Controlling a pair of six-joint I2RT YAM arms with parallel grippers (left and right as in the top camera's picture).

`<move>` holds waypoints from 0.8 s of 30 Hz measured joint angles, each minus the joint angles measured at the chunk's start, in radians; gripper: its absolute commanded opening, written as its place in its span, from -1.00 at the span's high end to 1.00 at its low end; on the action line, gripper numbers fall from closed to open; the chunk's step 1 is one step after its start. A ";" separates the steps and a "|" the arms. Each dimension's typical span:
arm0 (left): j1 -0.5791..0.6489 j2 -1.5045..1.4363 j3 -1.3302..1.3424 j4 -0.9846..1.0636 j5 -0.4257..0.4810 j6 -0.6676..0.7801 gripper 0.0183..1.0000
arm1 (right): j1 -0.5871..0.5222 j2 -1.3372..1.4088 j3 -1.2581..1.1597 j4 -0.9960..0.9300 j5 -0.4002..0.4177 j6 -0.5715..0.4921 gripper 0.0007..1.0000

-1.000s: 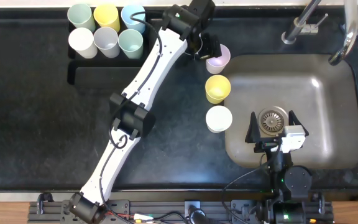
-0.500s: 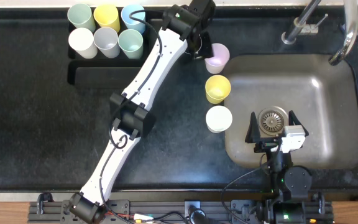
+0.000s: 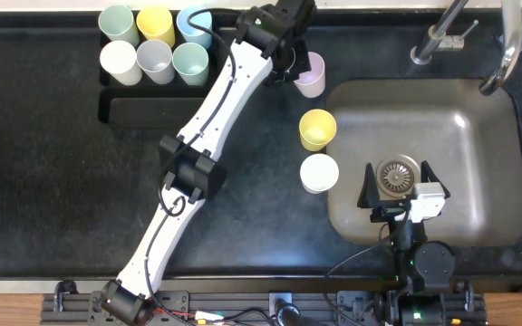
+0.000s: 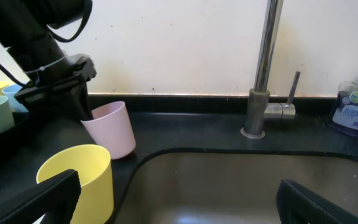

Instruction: Store Cups

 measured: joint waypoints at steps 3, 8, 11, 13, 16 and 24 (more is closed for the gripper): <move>0.009 -0.012 0.000 -0.043 -0.013 0.000 0.96 | 0.000 0.000 0.000 0.000 0.000 0.000 -1.00; 0.045 -0.099 0.000 -0.179 -0.061 -0.001 0.96 | 0.000 0.000 0.000 0.000 0.000 0.000 -1.00; 0.089 -0.207 0.000 -0.264 -0.101 0.001 0.96 | 0.000 0.000 0.000 0.000 0.000 0.000 -1.00; 0.156 -0.328 0.000 -0.267 -0.142 0.023 0.96 | 0.000 0.000 0.000 0.000 0.000 0.000 -1.00; 0.275 -0.486 -0.019 -0.266 -0.188 0.071 0.96 | 0.000 0.000 0.000 0.000 0.000 0.000 -1.00; 0.603 -0.820 -0.386 -0.265 -0.261 0.216 0.96 | 0.000 0.000 0.000 0.000 0.000 0.000 -1.00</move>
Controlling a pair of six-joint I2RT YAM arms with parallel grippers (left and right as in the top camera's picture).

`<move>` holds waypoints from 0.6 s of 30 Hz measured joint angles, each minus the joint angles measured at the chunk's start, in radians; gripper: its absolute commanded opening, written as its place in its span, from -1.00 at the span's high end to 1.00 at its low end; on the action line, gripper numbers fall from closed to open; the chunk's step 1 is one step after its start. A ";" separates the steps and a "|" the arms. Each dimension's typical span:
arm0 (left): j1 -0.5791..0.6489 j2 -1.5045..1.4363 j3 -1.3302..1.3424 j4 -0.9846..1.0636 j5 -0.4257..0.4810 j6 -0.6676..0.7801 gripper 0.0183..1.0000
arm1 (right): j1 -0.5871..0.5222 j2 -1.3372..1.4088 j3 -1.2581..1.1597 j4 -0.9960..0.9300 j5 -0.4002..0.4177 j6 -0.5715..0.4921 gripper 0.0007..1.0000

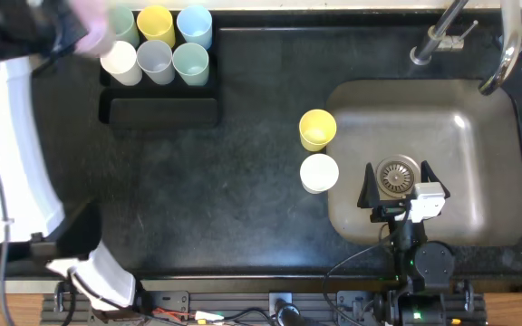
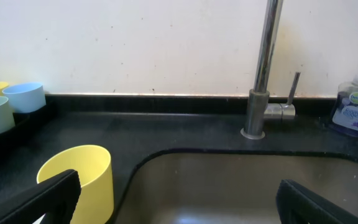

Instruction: Store Cups

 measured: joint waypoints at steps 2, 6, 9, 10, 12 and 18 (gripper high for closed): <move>0.057 -0.051 -0.159 0.033 -0.001 0.021 0.96 | 0.000 0.000 0.000 0.000 0.000 0.000 -1.00; 0.153 -0.123 -0.507 0.270 0.024 0.049 0.96 | 0.000 0.000 0.000 0.000 0.000 0.000 -0.99; 0.196 -0.139 -0.715 0.444 0.083 0.070 0.96 | 0.000 0.000 0.000 0.000 0.000 0.000 -1.00; 0.206 -0.139 -0.770 0.484 0.106 0.072 0.96 | 0.000 0.000 0.000 0.000 0.000 0.000 -1.00; 0.216 -0.139 -0.854 0.548 0.146 0.074 0.96 | 0.000 0.000 0.000 0.000 0.000 0.000 -0.99; 0.217 -0.139 -0.953 0.615 0.210 0.073 0.96 | 0.000 0.000 0.000 0.000 0.000 0.000 -1.00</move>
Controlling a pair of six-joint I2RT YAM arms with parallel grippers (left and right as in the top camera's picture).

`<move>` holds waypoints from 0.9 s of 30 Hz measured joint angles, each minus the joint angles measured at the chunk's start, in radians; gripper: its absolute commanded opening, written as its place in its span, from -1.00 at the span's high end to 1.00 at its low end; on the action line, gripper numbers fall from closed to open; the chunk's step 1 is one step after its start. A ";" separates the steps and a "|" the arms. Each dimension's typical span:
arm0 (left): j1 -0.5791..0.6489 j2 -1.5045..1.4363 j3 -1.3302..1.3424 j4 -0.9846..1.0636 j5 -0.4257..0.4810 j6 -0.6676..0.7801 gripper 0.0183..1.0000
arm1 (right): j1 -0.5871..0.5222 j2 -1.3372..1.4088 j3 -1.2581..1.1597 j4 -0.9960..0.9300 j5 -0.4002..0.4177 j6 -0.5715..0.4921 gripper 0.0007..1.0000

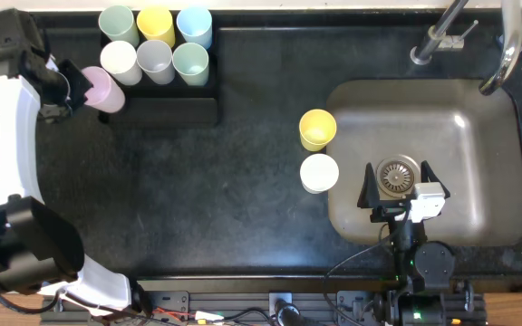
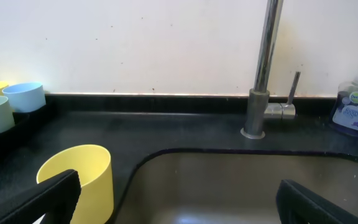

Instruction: Store Cups

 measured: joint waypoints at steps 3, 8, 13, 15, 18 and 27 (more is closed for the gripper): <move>0.000 0.000 -0.001 0.016 0.010 -0.001 0.96 | 0.000 0.000 0.000 0.000 0.000 -0.001 -0.99; -0.003 0.019 -0.001 0.022 0.013 -0.009 0.96 | 0.000 0.000 0.000 0.000 0.000 0.000 -0.99; -0.010 0.063 -0.001 0.024 0.011 -0.034 0.96 | 0.000 0.000 0.000 0.000 0.000 0.000 -1.00; -0.017 0.077 -0.001 0.025 0.005 -0.038 0.96 | 0.000 0.000 0.000 0.000 0.000 0.000 -1.00; -0.028 0.091 -0.001 0.027 -0.002 -0.047 0.96 | 0.000 0.000 0.000 0.000 0.000 0.000 -1.00; -0.047 0.148 -0.001 0.052 -0.035 -0.053 0.96 | 0.000 0.000 0.000 0.000 0.000 0.000 -0.99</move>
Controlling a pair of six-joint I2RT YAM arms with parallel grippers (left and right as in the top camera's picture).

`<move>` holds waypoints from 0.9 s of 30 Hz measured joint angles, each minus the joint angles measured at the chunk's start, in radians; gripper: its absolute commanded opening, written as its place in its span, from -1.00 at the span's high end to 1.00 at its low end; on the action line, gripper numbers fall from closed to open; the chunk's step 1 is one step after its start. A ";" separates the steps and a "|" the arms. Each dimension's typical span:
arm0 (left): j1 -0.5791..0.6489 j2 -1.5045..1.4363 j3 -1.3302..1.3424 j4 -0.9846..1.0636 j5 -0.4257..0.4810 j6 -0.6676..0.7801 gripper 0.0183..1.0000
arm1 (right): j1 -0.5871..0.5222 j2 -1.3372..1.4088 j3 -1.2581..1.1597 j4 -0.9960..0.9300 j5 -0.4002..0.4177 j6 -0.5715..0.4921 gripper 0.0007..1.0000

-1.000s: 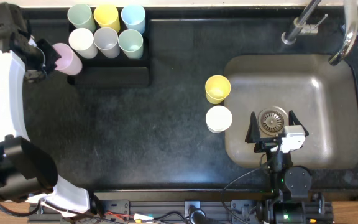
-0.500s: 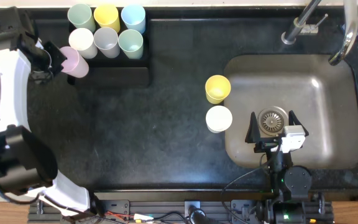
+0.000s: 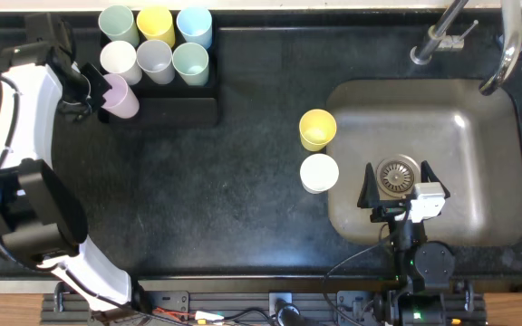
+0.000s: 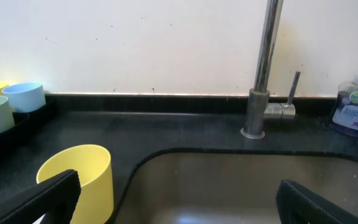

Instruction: Store Cups

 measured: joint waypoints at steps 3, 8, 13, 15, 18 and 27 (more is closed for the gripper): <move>-0.001 0.002 0.000 0.000 -0.020 0.000 0.96 | 0.000 0.000 0.000 0.000 0.000 0.001 -1.00; -0.001 0.005 0.000 0.000 -0.048 0.000 0.96 | 0.000 0.000 0.000 0.000 0.000 0.001 -0.99; -0.003 0.015 0.000 0.010 -0.052 0.000 0.96 | 0.000 0.000 0.000 0.000 0.000 0.000 -1.00; -0.009 0.020 0.000 0.014 -0.057 0.000 0.96 | 0.000 0.000 0.000 0.000 0.000 0.000 -1.00; -0.015 0.020 0.000 0.017 -0.066 0.000 0.96 | 0.000 0.000 0.000 0.000 0.000 0.000 -0.99; -0.021 0.025 0.000 0.023 -0.072 -0.001 -0.12 | 0.000 0.000 0.000 0.000 0.000 0.000 -0.99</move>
